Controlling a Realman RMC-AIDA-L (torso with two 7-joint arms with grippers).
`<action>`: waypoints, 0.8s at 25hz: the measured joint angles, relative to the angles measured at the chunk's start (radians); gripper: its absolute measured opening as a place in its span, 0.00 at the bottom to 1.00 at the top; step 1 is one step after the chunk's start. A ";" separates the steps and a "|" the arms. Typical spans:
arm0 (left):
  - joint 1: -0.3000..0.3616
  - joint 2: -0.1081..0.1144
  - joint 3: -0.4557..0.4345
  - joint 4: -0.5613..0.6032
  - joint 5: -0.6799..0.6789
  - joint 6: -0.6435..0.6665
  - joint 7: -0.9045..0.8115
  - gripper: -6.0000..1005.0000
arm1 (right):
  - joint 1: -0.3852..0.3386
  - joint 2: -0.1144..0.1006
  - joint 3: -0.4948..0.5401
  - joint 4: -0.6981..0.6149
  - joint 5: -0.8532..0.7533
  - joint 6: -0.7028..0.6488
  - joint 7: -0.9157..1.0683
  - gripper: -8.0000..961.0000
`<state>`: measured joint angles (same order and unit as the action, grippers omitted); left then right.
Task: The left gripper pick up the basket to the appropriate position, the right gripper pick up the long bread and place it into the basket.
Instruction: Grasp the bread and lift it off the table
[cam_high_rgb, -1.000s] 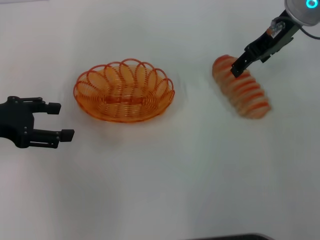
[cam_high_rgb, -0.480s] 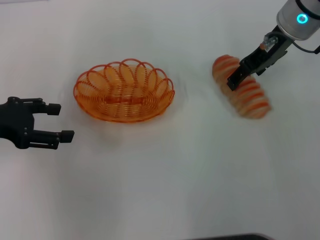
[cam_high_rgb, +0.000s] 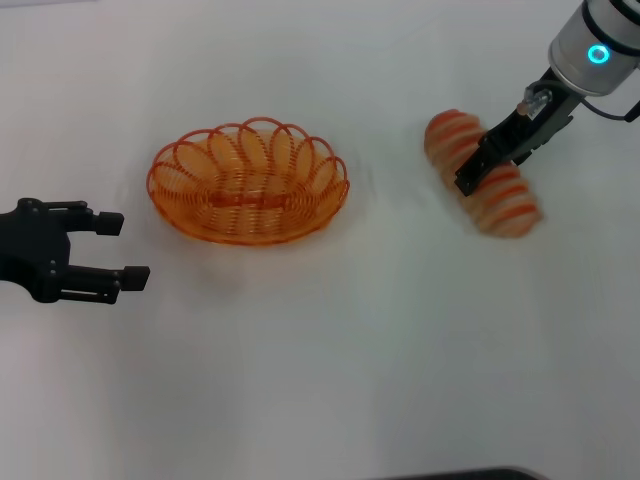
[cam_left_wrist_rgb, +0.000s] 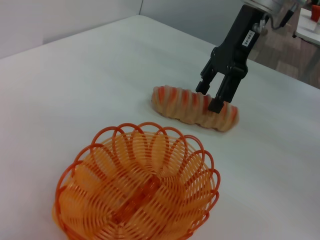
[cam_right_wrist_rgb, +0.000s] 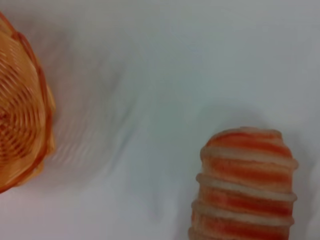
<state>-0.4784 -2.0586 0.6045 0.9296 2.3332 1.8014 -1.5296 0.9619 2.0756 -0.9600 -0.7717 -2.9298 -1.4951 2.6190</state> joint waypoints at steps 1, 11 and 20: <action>0.000 0.000 0.000 0.000 0.000 0.000 0.000 0.85 | 0.000 0.000 0.000 0.002 0.000 0.001 0.000 0.91; 0.004 -0.002 0.000 0.000 0.000 0.000 0.000 0.85 | -0.006 0.000 -0.008 0.011 0.000 0.006 -0.008 0.86; 0.004 -0.002 0.001 0.000 0.000 -0.002 0.000 0.85 | -0.008 0.000 -0.017 0.016 0.000 0.006 -0.009 0.61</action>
<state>-0.4739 -2.0602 0.6057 0.9296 2.3332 1.7993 -1.5293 0.9536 2.0754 -0.9771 -0.7554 -2.9298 -1.4886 2.6105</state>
